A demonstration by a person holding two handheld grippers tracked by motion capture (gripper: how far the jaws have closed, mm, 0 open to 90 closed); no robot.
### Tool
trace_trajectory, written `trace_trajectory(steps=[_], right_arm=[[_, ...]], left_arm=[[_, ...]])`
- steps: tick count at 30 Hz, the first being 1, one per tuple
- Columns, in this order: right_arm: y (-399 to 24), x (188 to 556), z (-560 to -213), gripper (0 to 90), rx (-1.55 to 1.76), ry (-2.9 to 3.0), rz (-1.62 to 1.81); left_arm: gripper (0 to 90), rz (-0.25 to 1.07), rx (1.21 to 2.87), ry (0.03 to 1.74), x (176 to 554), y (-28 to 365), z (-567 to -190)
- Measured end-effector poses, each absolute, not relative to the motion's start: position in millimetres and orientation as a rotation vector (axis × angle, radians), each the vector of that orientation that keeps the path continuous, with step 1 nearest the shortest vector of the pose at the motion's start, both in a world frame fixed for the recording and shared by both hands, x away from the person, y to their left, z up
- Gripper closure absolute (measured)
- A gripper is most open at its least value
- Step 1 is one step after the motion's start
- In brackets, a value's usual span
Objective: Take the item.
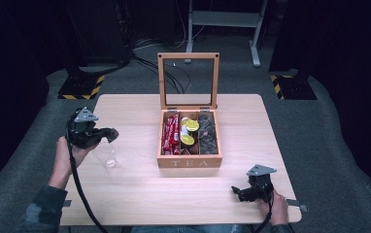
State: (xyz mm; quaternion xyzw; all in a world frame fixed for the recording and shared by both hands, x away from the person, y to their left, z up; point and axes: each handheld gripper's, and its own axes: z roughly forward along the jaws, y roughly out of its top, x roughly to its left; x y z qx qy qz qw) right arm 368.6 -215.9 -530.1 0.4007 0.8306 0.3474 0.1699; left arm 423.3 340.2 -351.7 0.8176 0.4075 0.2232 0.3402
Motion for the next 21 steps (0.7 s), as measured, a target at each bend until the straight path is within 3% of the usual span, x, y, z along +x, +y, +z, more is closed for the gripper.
trace_trajectory(steps=[21], right_arm=[[-215.8,368.6,-530.1,0.0,1.138,2.361,0.986]], left_arm=[[89.7,0.529,2.144,1.198,421.8,369.6,-388.9]])
